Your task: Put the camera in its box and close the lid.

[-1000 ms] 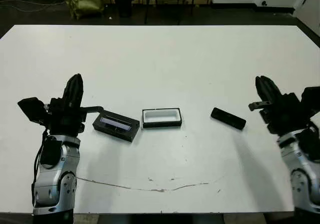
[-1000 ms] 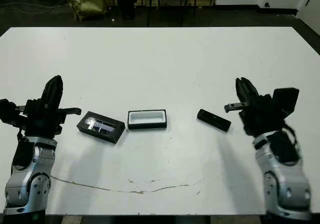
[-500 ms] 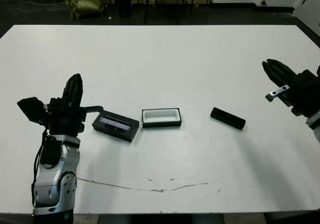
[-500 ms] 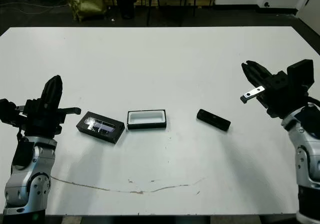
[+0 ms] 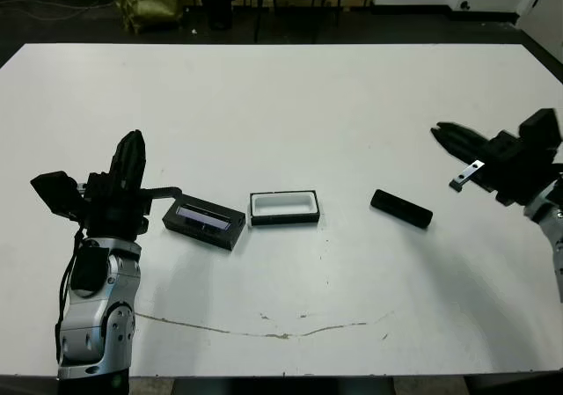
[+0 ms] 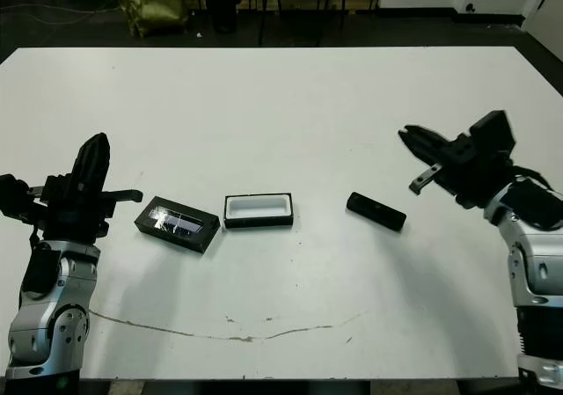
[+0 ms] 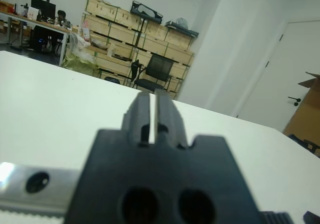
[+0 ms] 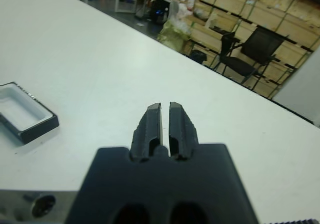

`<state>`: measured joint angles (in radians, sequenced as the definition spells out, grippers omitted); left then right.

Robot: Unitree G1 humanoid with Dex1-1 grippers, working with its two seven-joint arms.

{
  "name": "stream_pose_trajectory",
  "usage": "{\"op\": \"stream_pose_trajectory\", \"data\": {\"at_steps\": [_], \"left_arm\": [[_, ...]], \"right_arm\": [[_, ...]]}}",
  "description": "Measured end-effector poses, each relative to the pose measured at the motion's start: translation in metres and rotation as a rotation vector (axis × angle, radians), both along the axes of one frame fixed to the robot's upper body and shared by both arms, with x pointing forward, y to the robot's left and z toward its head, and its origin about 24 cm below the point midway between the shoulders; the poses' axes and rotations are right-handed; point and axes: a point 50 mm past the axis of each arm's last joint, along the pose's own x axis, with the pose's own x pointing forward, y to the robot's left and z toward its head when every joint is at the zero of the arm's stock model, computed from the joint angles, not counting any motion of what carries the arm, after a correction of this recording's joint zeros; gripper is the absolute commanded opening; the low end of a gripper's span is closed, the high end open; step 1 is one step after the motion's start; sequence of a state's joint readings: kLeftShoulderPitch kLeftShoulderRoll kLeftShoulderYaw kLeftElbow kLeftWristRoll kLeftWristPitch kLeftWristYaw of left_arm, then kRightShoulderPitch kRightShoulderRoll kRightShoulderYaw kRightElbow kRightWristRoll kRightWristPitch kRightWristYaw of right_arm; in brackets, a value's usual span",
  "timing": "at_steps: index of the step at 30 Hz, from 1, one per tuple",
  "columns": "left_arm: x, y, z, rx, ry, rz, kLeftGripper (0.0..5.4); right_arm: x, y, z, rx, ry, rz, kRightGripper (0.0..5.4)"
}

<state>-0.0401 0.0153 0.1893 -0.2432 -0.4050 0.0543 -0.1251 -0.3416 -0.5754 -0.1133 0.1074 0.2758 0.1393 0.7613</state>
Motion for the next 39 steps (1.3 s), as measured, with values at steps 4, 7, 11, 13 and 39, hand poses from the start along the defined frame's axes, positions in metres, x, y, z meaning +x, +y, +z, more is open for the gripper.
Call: {"op": "stream_pose_trajectory", "data": {"at_steps": [4,7,11,13,39], "left_arm": [[0.000,0.000,0.000,0.001,0.000,0.001,0.02],[0.000,0.000,0.000,0.002,0.000,0.001,0.02],[0.000,0.000,0.000,0.002,0.000,0.002,0.00],[0.000,0.000,0.000,0.004,-0.004,-0.002,0.00],[0.000,0.001,-0.001,0.010,0.004,0.002,0.00]], "right_arm": [[0.003,0.001,-0.008,-0.016,0.037,0.060,0.01],[0.005,0.001,-0.010,-0.043,0.072,0.088,0.01],[0.008,-0.002,-0.008,-0.075,0.108,0.119,0.21],[0.008,-0.003,-0.009,-0.089,0.127,0.144,0.58],[0.013,-0.006,-0.027,-0.196,0.212,0.250,2.82]]}}
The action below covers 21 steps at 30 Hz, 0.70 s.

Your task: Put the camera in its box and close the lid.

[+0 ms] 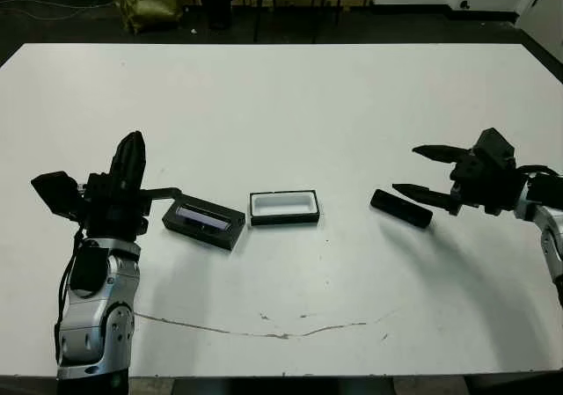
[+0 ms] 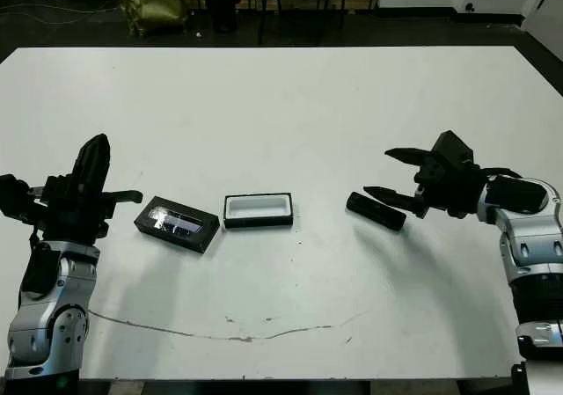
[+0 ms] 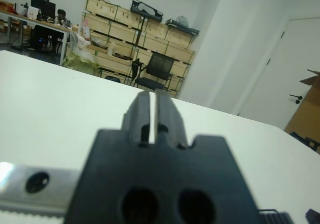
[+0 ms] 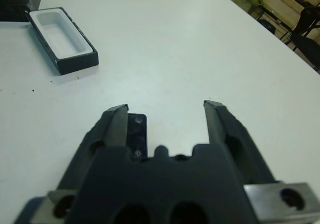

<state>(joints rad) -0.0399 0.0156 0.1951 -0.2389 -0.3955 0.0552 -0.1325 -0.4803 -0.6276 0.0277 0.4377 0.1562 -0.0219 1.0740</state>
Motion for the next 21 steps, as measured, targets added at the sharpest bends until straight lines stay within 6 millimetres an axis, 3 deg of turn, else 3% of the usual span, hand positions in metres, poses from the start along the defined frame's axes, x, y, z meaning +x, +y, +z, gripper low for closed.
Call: {"op": "stream_pose_trajectory", "data": {"at_steps": [10,15,21], "left_arm": [[0.000,0.000,-0.001,0.000,0.000,0.000,0.00],[0.000,0.001,-0.001,0.001,0.000,-0.003,0.00],[0.000,0.001,-0.002,0.001,0.001,-0.003,0.00]], "right_arm": [[0.001,-0.004,-0.012,-0.022,0.061,-0.019,0.56],[0.000,-0.003,-0.015,-0.028,0.084,-0.007,1.09],[-0.001,-0.005,-0.020,-0.007,0.121,0.030,2.31]]}}
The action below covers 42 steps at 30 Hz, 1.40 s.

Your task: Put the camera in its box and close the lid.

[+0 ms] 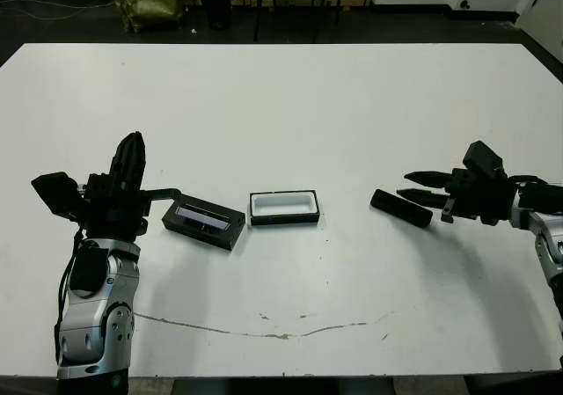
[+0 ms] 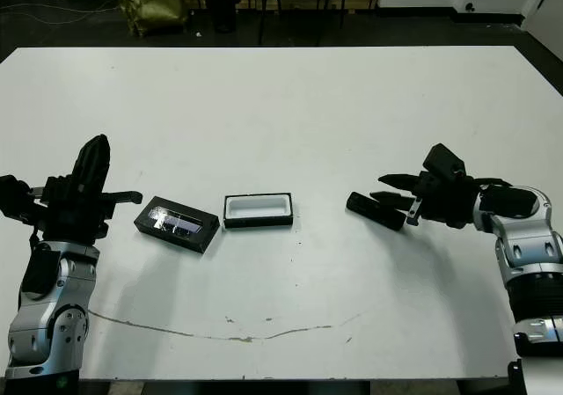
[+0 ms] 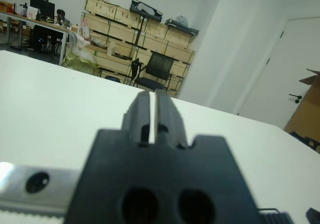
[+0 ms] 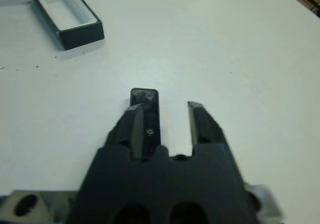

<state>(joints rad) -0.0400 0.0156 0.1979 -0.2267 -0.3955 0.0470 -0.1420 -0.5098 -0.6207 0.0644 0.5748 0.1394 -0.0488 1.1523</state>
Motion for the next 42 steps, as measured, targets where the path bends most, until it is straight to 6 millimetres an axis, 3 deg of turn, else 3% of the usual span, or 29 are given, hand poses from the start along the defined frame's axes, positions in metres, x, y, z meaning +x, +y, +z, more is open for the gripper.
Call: {"op": "stream_pose_trajectory", "data": {"at_steps": [14,42], "left_arm": [[0.000,0.000,0.000,0.000,0.003,0.004,0.00],[0.000,0.000,-0.002,0.003,0.007,-0.001,0.00]], "right_arm": [[0.003,-0.005,0.003,0.058,0.083,0.076,5.39],[0.002,-0.006,-0.014,0.062,0.091,0.051,5.39]]}}
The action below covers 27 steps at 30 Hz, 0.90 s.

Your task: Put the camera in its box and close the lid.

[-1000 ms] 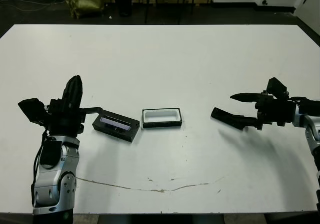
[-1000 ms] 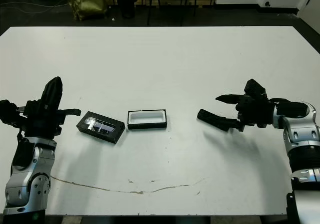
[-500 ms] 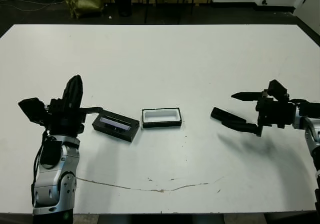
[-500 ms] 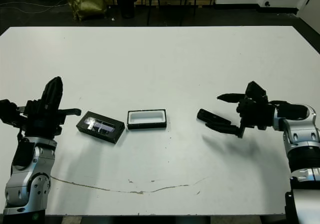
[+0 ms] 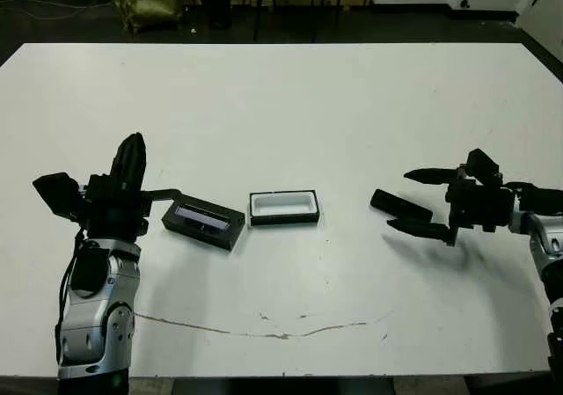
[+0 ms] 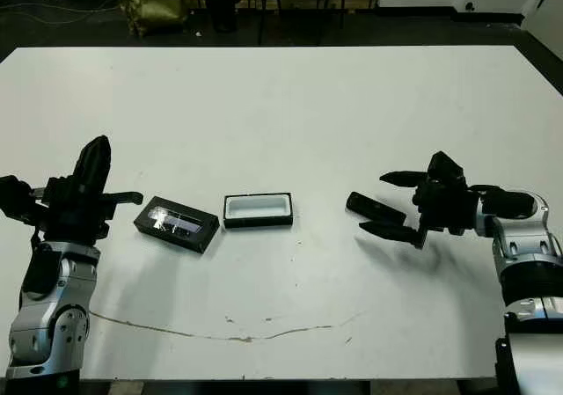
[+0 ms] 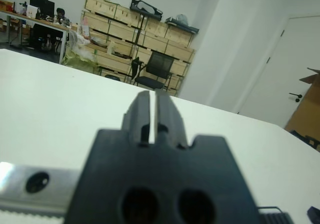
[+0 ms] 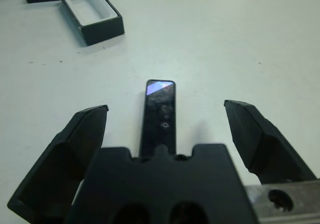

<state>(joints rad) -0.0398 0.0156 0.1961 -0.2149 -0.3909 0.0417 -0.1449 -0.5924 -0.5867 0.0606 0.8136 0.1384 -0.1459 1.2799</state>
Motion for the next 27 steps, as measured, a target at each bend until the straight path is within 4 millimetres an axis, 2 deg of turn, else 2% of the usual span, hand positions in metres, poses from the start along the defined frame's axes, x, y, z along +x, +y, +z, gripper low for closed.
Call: {"op": "stream_pose_trajectory", "data": {"at_steps": [4,10,18,27], "left_arm": [[0.000,0.000,0.000,-0.001,0.004,0.005,0.00],[0.000,0.000,0.000,-0.001,0.005,0.006,0.00],[0.000,0.000,0.000,-0.005,0.004,0.003,0.00],[0.000,0.000,0.000,-0.005,0.014,0.009,0.00]], "right_arm": [[-0.001,0.001,-0.001,-0.021,-0.012,-0.009,5.39],[-0.003,0.005,-0.006,-0.077,0.001,-0.036,4.62],[-0.004,0.008,-0.009,-0.121,0.013,-0.048,2.92],[-0.007,0.002,-0.012,-0.143,0.001,-0.061,0.93]]}}
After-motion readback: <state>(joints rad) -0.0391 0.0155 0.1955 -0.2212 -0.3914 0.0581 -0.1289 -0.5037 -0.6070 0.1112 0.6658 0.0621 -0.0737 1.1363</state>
